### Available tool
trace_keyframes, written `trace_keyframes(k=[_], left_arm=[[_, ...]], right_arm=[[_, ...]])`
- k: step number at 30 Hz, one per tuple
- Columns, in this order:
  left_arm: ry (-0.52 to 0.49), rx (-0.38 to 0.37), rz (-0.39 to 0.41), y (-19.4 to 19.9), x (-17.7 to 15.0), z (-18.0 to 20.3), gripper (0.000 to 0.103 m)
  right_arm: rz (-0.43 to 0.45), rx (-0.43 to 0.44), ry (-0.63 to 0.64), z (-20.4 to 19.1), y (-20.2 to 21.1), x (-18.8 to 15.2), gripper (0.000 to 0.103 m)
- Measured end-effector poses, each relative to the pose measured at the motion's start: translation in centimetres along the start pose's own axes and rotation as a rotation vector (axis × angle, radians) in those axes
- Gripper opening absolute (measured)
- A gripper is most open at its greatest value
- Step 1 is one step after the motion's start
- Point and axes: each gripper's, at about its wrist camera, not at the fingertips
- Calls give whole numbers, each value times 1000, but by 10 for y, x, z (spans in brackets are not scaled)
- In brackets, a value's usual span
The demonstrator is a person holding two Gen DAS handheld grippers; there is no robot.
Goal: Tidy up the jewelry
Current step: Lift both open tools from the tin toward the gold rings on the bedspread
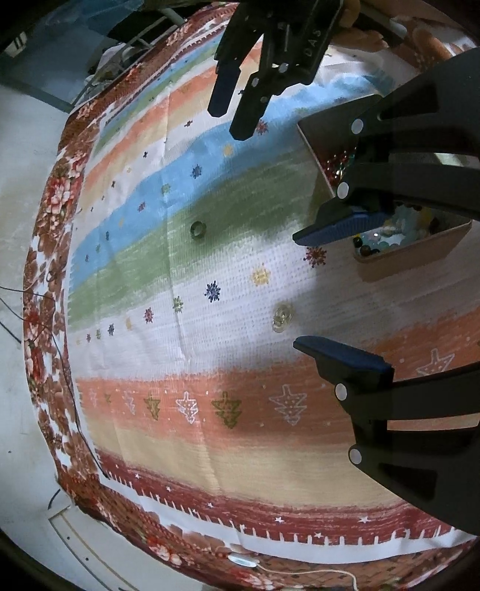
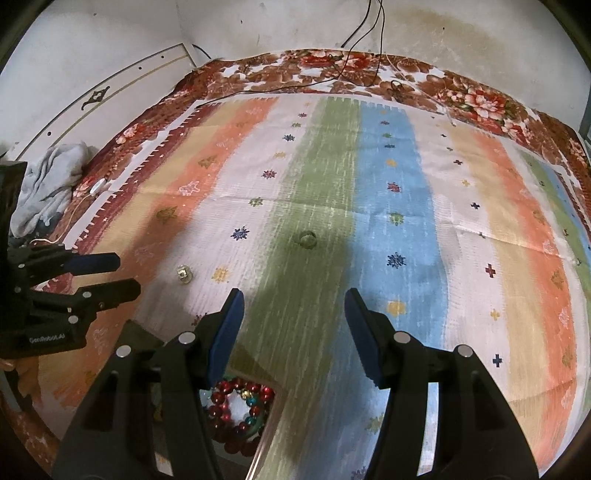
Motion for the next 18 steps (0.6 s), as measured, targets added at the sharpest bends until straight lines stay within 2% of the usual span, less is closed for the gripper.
trace_keyframes(k=[18], left_arm=[[-16, 10, -59, -26, 18, -14, 53]], right_arm=[[-86, -13, -17, 9, -55, 27, 57]])
Point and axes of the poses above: each gripper's, at about its wrist camera, not at the fingertips, and y roughly against the way its jaws point, z to its right, x to its top, and after that the axes turned 8 degrees about -y, right-handed
